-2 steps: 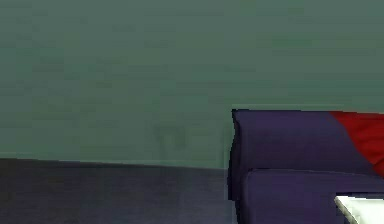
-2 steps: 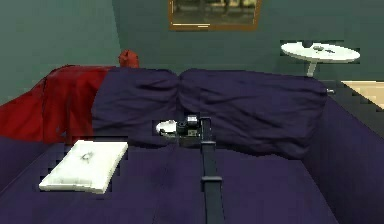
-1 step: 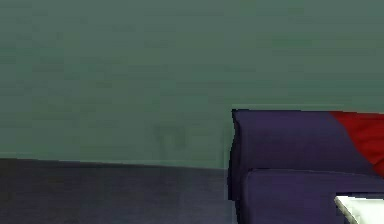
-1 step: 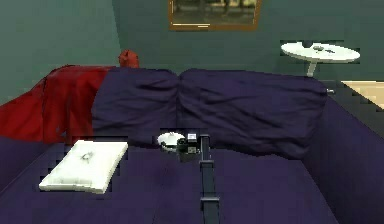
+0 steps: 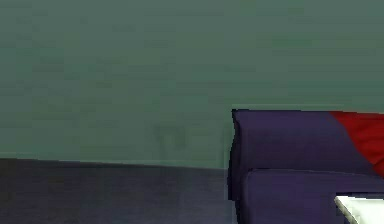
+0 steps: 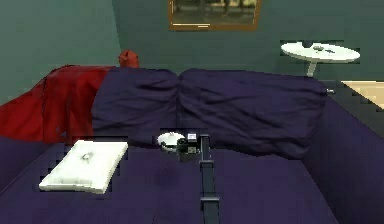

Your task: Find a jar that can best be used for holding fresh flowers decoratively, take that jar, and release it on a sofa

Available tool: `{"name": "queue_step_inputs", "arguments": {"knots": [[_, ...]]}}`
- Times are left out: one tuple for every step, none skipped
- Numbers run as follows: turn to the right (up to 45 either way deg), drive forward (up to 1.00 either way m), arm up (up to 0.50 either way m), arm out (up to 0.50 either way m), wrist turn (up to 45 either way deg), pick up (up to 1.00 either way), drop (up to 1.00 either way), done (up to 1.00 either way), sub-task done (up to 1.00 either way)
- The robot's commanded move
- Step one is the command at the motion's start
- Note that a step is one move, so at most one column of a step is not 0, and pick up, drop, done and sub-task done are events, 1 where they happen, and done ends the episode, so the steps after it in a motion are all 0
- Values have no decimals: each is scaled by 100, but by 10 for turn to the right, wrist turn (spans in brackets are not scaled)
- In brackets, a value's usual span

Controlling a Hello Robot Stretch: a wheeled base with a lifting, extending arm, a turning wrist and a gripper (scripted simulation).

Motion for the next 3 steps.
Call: {"name": "queue_step_inputs", "arguments": {"knots": [[0,0,0,0,0,0,100,0,0],[0,0,10,0,0,0,0,0,0],[0,0,0,-8,0,0,0,0,0]]}}
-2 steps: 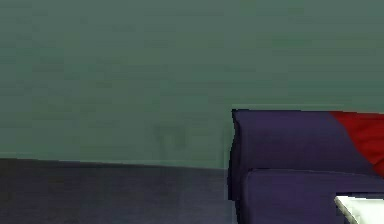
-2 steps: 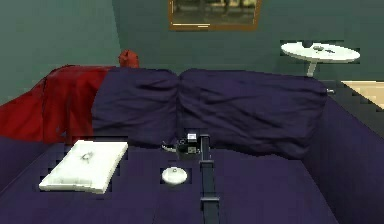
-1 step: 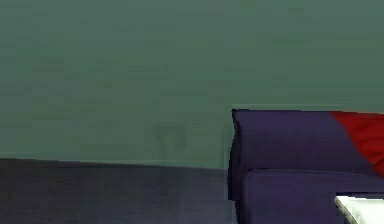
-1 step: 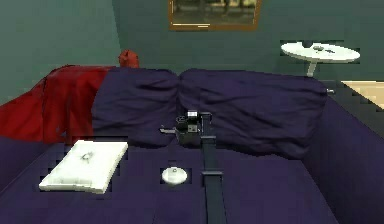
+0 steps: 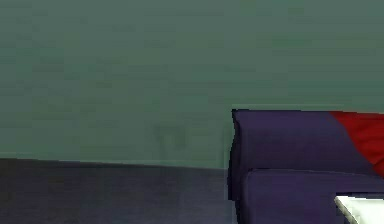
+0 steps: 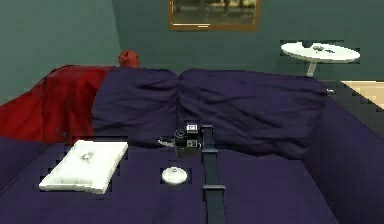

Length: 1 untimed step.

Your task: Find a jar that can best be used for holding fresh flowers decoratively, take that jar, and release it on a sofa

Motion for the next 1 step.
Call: {"name": "queue_step_inputs", "arguments": {"knots": [[0,0,0,0,0,0,0,100,0]]}}
